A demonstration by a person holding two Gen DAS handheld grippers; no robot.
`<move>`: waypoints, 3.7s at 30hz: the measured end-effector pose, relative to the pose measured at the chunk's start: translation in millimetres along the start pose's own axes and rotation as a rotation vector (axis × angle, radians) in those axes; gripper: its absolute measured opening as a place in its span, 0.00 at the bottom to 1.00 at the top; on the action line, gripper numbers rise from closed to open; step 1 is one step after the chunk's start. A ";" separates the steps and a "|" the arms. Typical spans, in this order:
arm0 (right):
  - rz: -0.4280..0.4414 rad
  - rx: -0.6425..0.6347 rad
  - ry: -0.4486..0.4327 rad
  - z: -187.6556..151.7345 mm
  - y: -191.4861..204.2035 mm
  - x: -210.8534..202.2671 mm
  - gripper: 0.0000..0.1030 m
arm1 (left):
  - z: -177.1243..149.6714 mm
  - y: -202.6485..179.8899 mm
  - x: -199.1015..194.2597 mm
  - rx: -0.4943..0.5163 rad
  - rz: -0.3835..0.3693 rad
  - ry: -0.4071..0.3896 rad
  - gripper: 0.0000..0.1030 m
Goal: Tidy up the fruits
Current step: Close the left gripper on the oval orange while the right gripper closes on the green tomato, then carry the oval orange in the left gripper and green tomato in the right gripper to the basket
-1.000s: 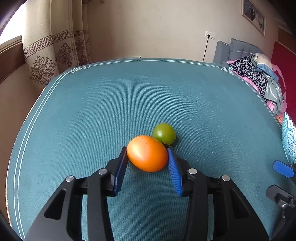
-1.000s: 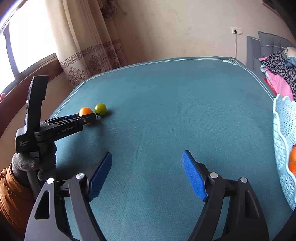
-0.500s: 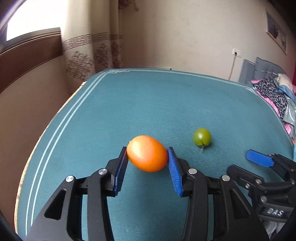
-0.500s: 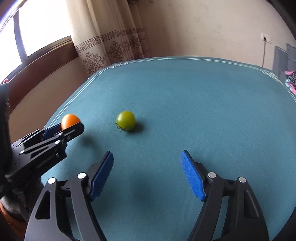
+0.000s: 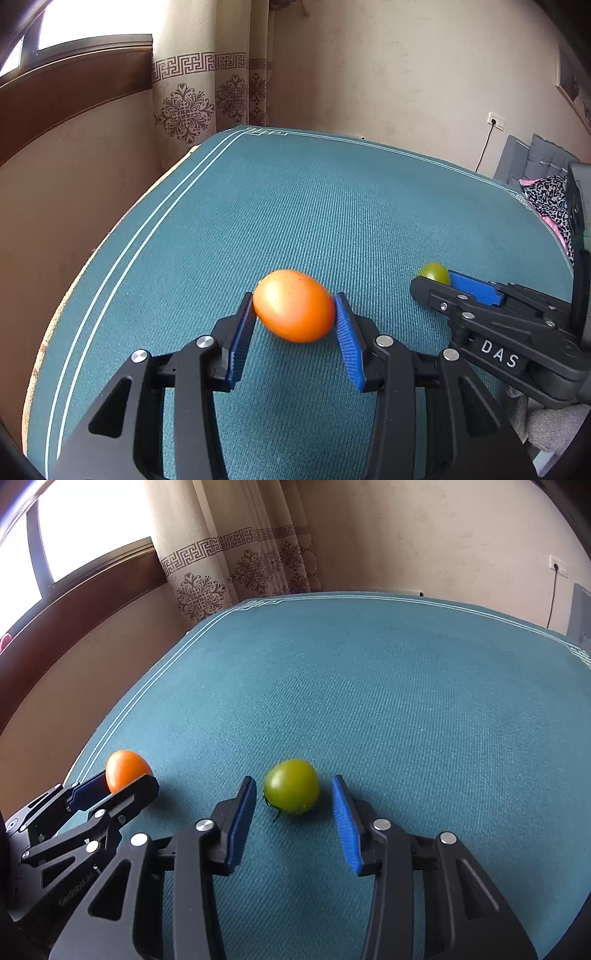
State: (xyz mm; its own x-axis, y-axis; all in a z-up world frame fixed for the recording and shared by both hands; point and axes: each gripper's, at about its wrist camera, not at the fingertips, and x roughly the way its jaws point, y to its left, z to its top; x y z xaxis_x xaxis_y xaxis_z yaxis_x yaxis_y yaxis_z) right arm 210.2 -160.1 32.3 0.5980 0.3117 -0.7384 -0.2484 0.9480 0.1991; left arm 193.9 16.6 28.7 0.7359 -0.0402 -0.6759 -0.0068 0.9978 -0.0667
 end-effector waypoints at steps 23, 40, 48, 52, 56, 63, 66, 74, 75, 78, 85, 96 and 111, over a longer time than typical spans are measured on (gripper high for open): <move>-0.056 0.020 -0.027 -22.3 -6.2 -25.0 0.29 | -3.0 -7.6 -11.7 0.030 0.019 -0.038 0.43; -0.076 0.092 -0.075 -53.5 -26.9 -69.2 0.29 | -22.5 -48.1 -36.0 0.132 -0.055 -0.046 0.43; -0.084 0.132 -0.104 -65.8 -37.1 -95.5 0.29 | -30.2 -62.0 -48.7 0.161 -0.089 -0.050 0.43; -0.084 0.148 -0.124 -73.7 -41.5 -111.2 0.29 | -32.4 -67.5 -57.2 0.163 -0.114 -0.049 0.43; -0.086 0.169 -0.145 -80.6 -47.4 -125.5 0.29 | -33.5 -74.5 -63.2 0.169 -0.131 -0.048 0.43; -0.093 0.207 -0.184 -88.0 -59.4 -147.8 0.29 | -38.7 -94.3 -74.8 0.191 -0.151 -0.047 0.43; -0.103 0.221 -0.199 -92.7 -65.0 -157.5 0.29 | -39.4 -105.3 -80.6 0.208 -0.158 -0.055 0.43; -0.131 0.266 -0.241 -102.2 -88.5 -185.4 0.29 | -42.4 -138.0 -96.4 0.262 -0.182 -0.074 0.43; -0.135 0.271 -0.247 -103.3 -90.9 -188.5 0.29 | -42.2 -141.4 -97.8 0.267 -0.184 -0.076 0.43; -0.149 0.286 -0.262 -104.1 -98.1 -197.6 0.29 | -43.1 -154.2 -101.9 0.287 -0.192 -0.080 0.43; -0.191 0.324 -0.292 -112.4 -118.1 -219.6 0.29 | -46.1 -185.3 -109.6 0.331 -0.221 -0.086 0.43; -0.247 0.378 -0.334 -128.4 -149.5 -249.8 0.29 | -51.0 -225.2 -121.2 0.401 -0.276 -0.098 0.43; -0.369 0.469 -0.374 -162.8 -195.1 -295.2 0.29 | -63.7 -278.1 -140.1 0.484 -0.360 -0.114 0.43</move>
State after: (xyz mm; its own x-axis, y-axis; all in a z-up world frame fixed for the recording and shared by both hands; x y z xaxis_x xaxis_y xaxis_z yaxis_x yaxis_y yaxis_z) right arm -41.9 -447.5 106.6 0.8229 -0.1142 -0.5566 0.3254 0.8977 0.2969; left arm 49.6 -258.6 95.2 0.7024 -0.4001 -0.5886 0.5447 0.8345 0.0828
